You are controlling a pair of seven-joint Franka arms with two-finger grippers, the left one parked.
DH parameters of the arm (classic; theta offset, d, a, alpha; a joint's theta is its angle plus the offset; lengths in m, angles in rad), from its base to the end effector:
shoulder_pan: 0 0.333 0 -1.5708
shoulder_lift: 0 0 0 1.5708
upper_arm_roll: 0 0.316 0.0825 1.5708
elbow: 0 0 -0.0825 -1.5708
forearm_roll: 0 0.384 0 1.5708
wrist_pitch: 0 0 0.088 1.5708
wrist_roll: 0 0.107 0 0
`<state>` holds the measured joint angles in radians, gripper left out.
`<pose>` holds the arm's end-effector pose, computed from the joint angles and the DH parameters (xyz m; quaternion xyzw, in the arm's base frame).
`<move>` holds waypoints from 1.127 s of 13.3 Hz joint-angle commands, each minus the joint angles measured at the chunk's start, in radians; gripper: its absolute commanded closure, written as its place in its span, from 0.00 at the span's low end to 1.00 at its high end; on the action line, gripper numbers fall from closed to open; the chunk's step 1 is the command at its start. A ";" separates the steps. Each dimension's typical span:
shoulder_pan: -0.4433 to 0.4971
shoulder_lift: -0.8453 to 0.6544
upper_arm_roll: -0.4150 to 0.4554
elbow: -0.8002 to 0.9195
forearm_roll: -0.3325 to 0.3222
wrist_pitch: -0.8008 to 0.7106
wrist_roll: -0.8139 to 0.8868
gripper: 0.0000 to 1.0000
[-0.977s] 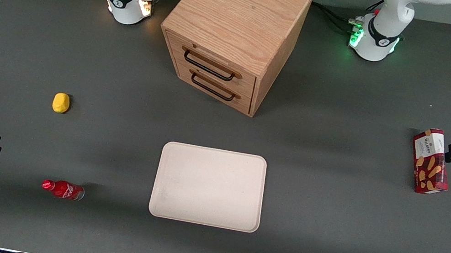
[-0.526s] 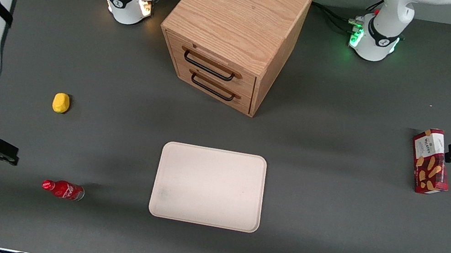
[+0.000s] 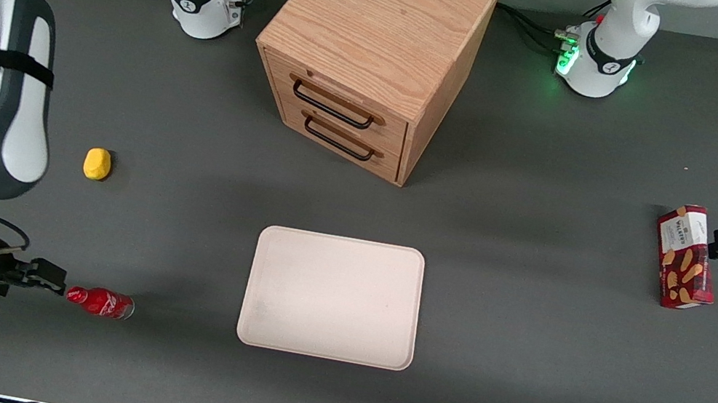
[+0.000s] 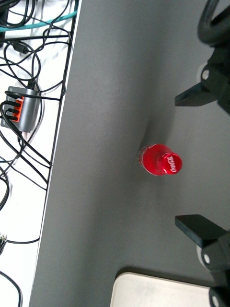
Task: Place coke bottle on tray
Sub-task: 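Close the right gripper around the red bottle's body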
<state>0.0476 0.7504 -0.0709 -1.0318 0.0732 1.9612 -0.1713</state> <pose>0.7742 0.0056 0.4191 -0.9931 -0.0744 -0.0908 0.0030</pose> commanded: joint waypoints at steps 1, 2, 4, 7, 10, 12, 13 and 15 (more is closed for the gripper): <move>0.006 0.017 -0.001 -0.031 0.028 0.064 0.001 0.00; 0.011 0.024 -0.001 -0.033 0.055 0.065 0.001 0.00; 0.017 0.052 -0.001 -0.036 0.071 0.085 -0.002 0.00; 0.017 0.070 -0.001 -0.083 0.069 0.137 -0.002 0.00; 0.017 0.066 -0.003 -0.112 0.068 0.140 -0.011 0.00; 0.017 0.063 -0.004 -0.114 0.068 0.139 -0.011 0.00; 0.017 0.060 -0.004 -0.116 0.068 0.139 -0.011 0.00; 0.017 0.046 -0.010 -0.116 0.065 0.130 -0.008 0.00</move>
<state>0.0617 0.8296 -0.0724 -1.1232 0.1218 2.0841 -0.1714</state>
